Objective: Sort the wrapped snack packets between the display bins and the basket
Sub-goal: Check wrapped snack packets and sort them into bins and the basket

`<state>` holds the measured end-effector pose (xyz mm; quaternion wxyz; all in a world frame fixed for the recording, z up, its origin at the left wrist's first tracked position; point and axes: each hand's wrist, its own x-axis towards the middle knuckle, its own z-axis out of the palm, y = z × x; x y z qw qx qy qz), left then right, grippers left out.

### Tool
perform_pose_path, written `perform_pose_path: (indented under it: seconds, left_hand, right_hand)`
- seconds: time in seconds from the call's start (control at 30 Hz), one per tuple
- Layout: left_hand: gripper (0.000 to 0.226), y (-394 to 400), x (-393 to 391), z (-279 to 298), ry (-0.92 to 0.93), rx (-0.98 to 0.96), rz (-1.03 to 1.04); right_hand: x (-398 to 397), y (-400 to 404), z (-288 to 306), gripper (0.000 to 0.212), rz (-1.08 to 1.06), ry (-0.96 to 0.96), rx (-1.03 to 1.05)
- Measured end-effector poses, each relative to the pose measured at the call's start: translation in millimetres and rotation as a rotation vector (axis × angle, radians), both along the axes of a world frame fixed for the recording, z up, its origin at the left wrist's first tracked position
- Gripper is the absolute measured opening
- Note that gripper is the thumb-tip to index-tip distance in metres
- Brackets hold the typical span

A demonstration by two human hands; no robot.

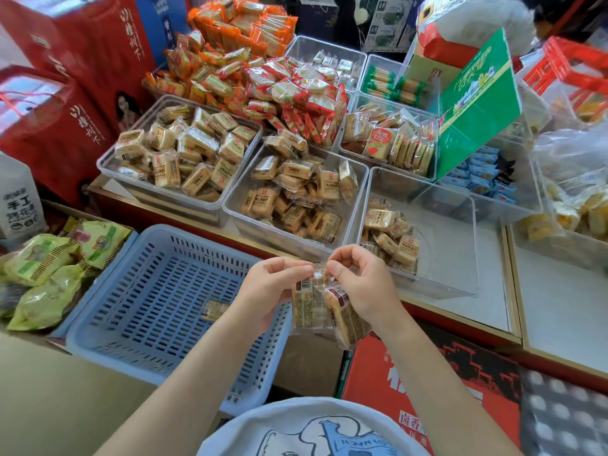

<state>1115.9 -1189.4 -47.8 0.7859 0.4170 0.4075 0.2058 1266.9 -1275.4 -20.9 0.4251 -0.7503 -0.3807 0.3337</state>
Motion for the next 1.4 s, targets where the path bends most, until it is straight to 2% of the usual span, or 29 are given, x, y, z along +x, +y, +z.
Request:
perform_pose_path:
  seconds: [0.2,0.27,0.4,0.47,0.6,0.73,0.83,0.9,0.97,1.07,1.17,1.23,1.33,1.4]
  left_hand:
    - [0.017,2,-1,-3,0.023,-0.016,0.021]
    - [0.026,1,0,-2,-0.003,-0.064,0.013]
    - [0.047,-1,-4,-3,-0.102,-0.137,-0.185]
    - [0.046,-1,-5,-4,-0.08,-0.093,-0.203]
    - [0.029,-3,-1,-8,0.016,0.064,-0.102]
    - [0.031,-5,5,-11,0.11,0.197,-0.125]
    - [0.052,-11,12,-12,0.126,0.252,-0.226]
    - [0.055,-12,13,-16,0.145,0.284,-0.201]
    - [0.053,-9,10,-19,0.137,0.255,-0.102]
    - [0.05,-1,5,-21,0.07,0.109,0.085]
    - [0.053,8,1,-23,0.09,0.066,0.118]
    - [0.044,12,0,-25,0.088,0.051,0.116]
    - [0.032,14,2,-25,0.058,0.07,0.109]
    - [0.034,13,8,-23,0.052,0.106,0.098]
  right_hand:
    - [-4,-1,-3,0.011,-0.053,0.076,-0.02]
    - [-5,-2,-5,0.011,-0.097,0.104,-0.031]
    - [0,-2,-5,0.005,-0.199,0.149,-0.053]
    - [1,-2,-4,0.005,-0.232,0.194,-0.06]
    - [0,-1,-6,0.012,-0.304,0.201,-0.07]
    - [1,10,-9,0.032,-0.344,0.217,-0.112]
    - [-4,20,-10,0.045,-0.337,0.233,-0.138]
    - [-6,25,-10,0.047,-0.319,0.25,-0.149]
    - [-7,25,-12,0.044,-0.287,0.29,-0.16]
    - [-5,23,-18,0.035,-0.16,0.347,-0.188]
    - [-2,20,-24,0.021,-0.038,0.313,-0.198]
    - [3,20,-24,0.018,-0.038,0.356,-0.18]
    - [11,23,-22,0.021,-0.035,0.363,-0.206]
    - [12,23,-18,0.037,0.004,0.369,-0.237]
